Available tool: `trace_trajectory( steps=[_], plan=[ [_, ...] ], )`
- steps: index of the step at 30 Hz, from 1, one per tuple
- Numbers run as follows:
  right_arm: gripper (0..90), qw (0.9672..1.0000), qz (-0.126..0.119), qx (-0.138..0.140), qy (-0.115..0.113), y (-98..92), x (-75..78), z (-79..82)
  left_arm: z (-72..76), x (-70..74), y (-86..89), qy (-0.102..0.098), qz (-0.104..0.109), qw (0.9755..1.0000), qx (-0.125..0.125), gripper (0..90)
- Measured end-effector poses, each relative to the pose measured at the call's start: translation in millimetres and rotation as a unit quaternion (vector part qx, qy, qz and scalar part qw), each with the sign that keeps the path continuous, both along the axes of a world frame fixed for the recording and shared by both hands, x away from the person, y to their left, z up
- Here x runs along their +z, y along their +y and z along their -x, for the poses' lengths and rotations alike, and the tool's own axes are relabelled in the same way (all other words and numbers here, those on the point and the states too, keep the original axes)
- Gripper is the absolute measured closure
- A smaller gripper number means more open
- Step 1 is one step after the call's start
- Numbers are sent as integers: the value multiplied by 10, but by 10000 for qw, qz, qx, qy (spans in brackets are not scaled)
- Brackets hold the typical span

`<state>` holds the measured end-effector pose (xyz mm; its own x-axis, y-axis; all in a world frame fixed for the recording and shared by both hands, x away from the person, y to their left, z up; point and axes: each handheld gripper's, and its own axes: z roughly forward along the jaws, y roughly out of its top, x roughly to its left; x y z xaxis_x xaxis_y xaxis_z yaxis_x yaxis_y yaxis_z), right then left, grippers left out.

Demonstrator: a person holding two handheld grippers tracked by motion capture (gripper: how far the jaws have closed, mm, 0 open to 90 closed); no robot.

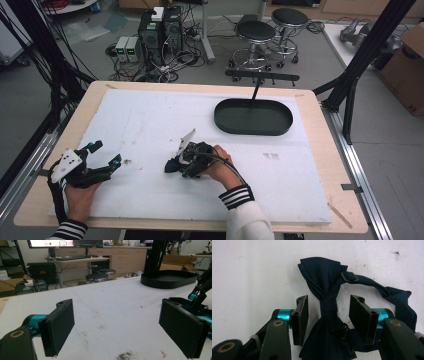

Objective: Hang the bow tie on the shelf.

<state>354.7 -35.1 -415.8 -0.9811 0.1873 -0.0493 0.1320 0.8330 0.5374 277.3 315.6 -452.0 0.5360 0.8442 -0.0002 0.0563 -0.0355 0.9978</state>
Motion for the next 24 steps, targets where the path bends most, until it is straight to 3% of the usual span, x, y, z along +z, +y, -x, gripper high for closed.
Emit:
trace_trajectory(
  steps=[6, 11, 15, 18, 24],
  plan=[
    [503, 9997, 248, 68, 31, 45, 7, -7, 1, 0, 4, 0, -6, 10000, -4, 134],
    [572, 9992, 397, 76, 52, 55, -19, -21, 1, 0, 3, -3, 13, 10000, -4, 134],
    [625, 9992, 391, 97, 72, 56, -18, -23, 0, -1, 2, -3, 17, 10000, -2, 134],
    [723, 9990, 437, 125, 57, 62, -18, -18, 1, 0, 2, -3, 12, 10000, -2, 134],
    [738, 9989, 440, 161, 27, 65, -17, -16, 1, 0, 2, -5, 11, 10000, -3, 134]
  ],
)
